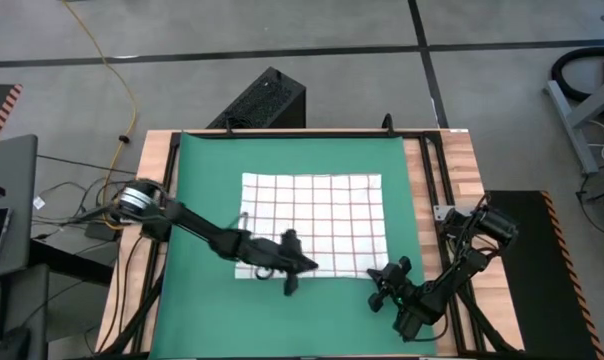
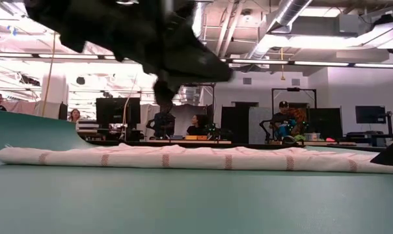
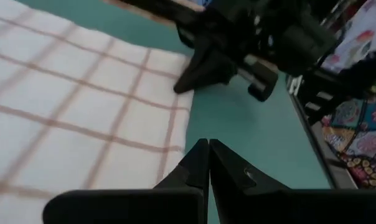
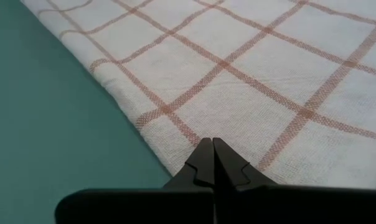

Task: Roll towel
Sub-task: Roll the white towel

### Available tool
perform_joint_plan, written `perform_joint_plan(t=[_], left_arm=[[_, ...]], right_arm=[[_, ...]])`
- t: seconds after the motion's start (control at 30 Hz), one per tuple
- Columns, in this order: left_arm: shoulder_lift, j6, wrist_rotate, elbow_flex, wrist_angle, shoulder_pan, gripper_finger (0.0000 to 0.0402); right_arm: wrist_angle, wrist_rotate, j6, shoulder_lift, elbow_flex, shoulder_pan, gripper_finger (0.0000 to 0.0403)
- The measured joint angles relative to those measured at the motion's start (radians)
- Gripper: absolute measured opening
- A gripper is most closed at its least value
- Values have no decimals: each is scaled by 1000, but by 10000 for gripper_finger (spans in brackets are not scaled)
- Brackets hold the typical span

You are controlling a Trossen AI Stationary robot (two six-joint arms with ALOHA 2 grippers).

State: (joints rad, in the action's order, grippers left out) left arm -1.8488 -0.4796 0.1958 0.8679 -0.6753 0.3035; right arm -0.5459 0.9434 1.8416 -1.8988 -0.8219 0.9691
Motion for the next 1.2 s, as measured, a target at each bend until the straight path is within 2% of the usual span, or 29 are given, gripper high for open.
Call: perform_joint_plan(t=[0.17, 0.43, 0.67, 0.87, 1.0, 1.2], left_arm=[[-151, -17, 8, 93, -15, 37, 0], [-262, -113, 126, 102, -43, 71, 0], [-241, -89, 117, 102, -27, 71, 0], [-208, -70, 236, 104, -17, 70, 0], [-234, -72, 185, 102, -5, 72, 0], [-250, -80, 205, 97, 38, 83, 0]], right_arm=[[-3, 3, -10, 0, 0, 0, 10], [0, 7, -17, 0, 0, 0, 10], [1, 5, -18, 0, 0, 6, 10], [2, 5, -18, 0, 0, 6, 10], [2, 3, -18, 0, 0, 5, 10], [3, 2, -18, 0, 0, 4, 10]])
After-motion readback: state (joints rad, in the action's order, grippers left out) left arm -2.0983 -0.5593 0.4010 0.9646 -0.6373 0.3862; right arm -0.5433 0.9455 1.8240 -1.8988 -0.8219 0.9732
